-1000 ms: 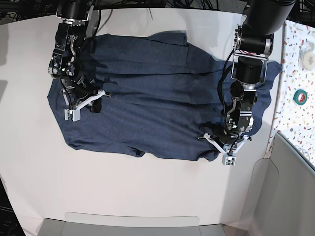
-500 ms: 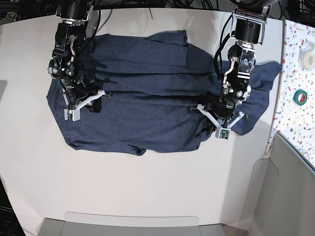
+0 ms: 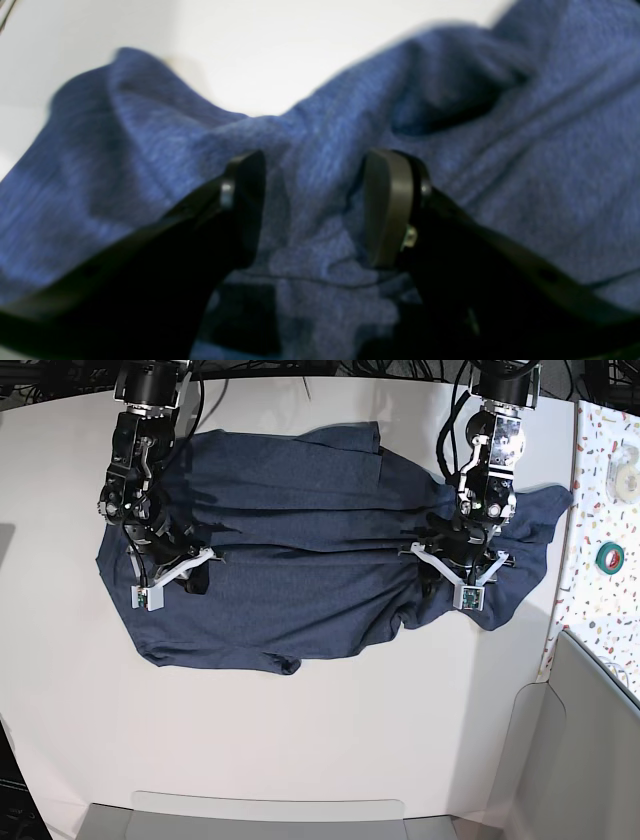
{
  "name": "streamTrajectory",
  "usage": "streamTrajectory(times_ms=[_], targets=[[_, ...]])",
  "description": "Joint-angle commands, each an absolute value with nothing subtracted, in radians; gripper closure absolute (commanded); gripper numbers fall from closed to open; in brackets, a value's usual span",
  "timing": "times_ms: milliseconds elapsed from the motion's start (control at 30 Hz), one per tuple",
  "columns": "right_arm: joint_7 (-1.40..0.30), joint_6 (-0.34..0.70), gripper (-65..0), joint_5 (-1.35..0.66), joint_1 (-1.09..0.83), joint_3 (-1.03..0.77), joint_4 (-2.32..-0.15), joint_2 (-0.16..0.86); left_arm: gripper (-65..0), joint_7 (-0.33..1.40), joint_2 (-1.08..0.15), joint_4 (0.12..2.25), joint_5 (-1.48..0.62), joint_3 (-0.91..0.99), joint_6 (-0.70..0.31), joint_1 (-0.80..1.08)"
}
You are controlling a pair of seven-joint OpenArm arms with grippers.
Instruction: Layout the t-shirt on the table in an organized manner, then fold the t-shirt properly
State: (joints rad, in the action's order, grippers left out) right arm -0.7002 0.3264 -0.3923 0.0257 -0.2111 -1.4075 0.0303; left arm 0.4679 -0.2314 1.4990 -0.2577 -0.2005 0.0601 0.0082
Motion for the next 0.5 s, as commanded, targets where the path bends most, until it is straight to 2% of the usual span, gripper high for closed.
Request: streamTrajectory(times_ms=[0, 267, 367, 467], targets=[[-0.779, 0.311, 0.0, -0.343, 0.021, -0.211, -1.388, 0.033, -25.8, 0.449, -0.236, 1.518, -0.257, -0.193, 0.062, -0.01], [-0.779, 0.311, 0.0, -0.343, 0.036, -0.208, -1.38, 0.033, -8.1, 0.45, -0.285, 1.535, -0.257, -0.189, 0.062, 0.047], [-0.779, 0.311, 0.0, -0.343, 0.038, -0.214, -1.38, 0.035, -4.1, 0.45, -0.308, 1.598, -0.257, -0.191, 0.062, 0.094], [-0.779, 0.311, 0.0, -0.343, 0.038, -0.213, -1.38, 0.039, -3.2, 0.446, -0.308, 1.675, -0.257, -0.189, 0.062, 0.147]])
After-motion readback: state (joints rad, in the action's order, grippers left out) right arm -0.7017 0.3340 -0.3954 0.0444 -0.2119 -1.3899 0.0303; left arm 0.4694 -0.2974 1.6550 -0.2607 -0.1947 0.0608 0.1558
